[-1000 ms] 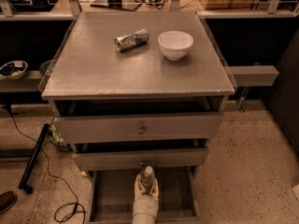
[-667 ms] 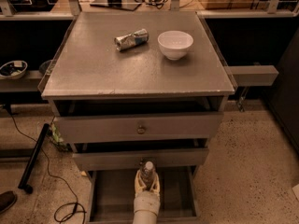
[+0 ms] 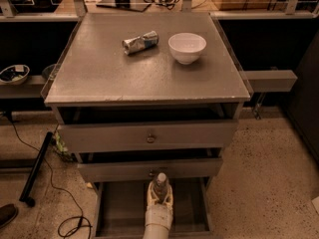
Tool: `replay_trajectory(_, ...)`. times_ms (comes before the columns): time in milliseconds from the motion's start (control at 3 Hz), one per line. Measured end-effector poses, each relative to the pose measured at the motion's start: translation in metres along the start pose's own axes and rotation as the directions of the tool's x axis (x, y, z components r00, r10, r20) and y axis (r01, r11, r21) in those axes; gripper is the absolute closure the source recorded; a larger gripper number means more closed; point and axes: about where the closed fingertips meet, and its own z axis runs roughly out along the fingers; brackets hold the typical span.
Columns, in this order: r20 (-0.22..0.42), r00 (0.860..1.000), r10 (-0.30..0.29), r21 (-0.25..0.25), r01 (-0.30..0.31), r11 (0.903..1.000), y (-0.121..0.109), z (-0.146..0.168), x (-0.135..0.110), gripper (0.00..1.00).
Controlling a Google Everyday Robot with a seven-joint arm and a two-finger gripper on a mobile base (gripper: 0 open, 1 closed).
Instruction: Place water bottle into bottom drawer
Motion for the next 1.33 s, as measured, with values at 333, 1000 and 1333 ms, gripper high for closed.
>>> replay_trajectory(333,0.028,0.999,-0.039,0.033,0.038,0.9987,-0.015,0.004,-0.001,1.00)
replay_trajectory(1000,-0.033,0.999,0.021,-0.005,-0.021,0.9998,-0.009,-0.002,0.006,1.00)
replay_trajectory(1333,-0.125,0.987,0.099,-0.064,-0.107,0.9922,0.001,-0.010,0.006,1.00)
